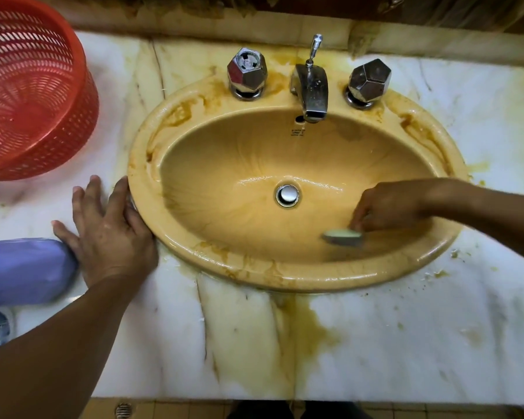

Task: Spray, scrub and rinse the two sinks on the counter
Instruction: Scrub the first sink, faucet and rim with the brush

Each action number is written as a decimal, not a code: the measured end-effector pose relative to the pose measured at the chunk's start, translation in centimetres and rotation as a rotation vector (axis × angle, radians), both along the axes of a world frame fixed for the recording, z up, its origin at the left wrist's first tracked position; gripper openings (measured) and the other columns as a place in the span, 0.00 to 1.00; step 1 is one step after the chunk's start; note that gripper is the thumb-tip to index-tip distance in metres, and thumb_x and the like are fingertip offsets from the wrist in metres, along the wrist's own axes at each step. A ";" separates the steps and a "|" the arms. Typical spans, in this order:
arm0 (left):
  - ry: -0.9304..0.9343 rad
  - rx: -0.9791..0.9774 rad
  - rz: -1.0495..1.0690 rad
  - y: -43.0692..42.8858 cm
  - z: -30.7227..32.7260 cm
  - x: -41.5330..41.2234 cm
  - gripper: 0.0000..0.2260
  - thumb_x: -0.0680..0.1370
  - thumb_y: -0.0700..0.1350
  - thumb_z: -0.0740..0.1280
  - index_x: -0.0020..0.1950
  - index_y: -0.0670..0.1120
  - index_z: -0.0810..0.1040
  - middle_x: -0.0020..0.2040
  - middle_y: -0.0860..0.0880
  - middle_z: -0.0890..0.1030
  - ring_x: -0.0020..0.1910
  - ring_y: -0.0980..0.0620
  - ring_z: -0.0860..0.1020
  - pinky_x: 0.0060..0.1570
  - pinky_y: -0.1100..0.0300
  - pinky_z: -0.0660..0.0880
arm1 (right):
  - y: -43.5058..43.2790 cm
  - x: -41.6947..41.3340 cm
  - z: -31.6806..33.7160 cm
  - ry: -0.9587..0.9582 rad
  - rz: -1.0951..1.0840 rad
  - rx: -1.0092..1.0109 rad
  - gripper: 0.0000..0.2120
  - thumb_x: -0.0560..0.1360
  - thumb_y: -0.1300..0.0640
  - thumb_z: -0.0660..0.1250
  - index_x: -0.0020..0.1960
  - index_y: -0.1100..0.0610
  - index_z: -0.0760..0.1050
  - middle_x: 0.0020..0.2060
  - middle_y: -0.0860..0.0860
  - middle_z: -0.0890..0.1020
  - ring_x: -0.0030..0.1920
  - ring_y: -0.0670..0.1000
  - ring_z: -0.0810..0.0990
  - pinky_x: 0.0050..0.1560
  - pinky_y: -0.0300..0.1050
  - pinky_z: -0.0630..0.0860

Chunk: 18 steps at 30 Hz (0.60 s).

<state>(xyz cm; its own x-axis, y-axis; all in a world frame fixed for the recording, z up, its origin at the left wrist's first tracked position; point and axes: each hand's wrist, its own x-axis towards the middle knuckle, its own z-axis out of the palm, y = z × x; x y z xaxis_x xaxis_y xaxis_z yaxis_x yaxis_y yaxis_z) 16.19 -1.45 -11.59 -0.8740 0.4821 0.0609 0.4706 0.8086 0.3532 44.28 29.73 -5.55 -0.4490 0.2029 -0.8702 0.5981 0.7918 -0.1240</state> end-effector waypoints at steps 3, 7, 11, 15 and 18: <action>-0.002 0.008 -0.009 0.0 0.0 0.0 0.20 0.84 0.49 0.55 0.77 0.58 0.68 0.82 0.47 0.60 0.83 0.45 0.53 0.76 0.29 0.44 | 2.1 1.4 1.5 -0.127 0.022 0.073 0.11 0.82 0.45 0.64 0.60 0.39 0.83 0.59 0.43 0.83 0.57 0.51 0.80 0.59 0.48 0.78; 0.004 -0.009 -0.004 0.0 0.0 -0.1 0.20 0.85 0.48 0.56 0.77 0.57 0.68 0.82 0.47 0.61 0.83 0.45 0.53 0.76 0.28 0.45 | 1.1 1.2 2.2 -0.139 -0.239 -0.192 0.09 0.82 0.46 0.66 0.56 0.34 0.84 0.33 0.50 0.74 0.27 0.53 0.69 0.24 0.39 0.64; -0.001 0.002 -0.006 0.0 0.1 -0.1 0.20 0.85 0.48 0.55 0.76 0.58 0.68 0.82 0.47 0.61 0.82 0.44 0.53 0.75 0.27 0.45 | 0.8 0.6 1.8 -0.148 -0.198 -0.097 0.10 0.82 0.48 0.64 0.57 0.40 0.84 0.37 0.56 0.77 0.26 0.54 0.70 0.25 0.39 0.67; 0.021 0.017 -0.005 0.1 0.1 0.1 0.19 0.85 0.49 0.55 0.76 0.57 0.69 0.81 0.47 0.62 0.82 0.43 0.55 0.74 0.26 0.47 | -1.8 -1.4 0.7 -0.030 -0.300 -0.263 0.09 0.82 0.49 0.66 0.58 0.41 0.83 0.27 0.51 0.74 0.22 0.51 0.68 0.25 0.38 0.67; 0.038 0.034 -0.017 0.2 0.1 0.2 0.20 0.84 0.48 0.54 0.75 0.56 0.70 0.81 0.46 0.63 0.81 0.42 0.56 0.74 0.26 0.49 | -0.8 -1.2 0.8 -0.111 -0.178 -0.152 0.10 0.83 0.50 0.64 0.58 0.42 0.83 0.31 0.50 0.76 0.26 0.51 0.69 0.27 0.40 0.68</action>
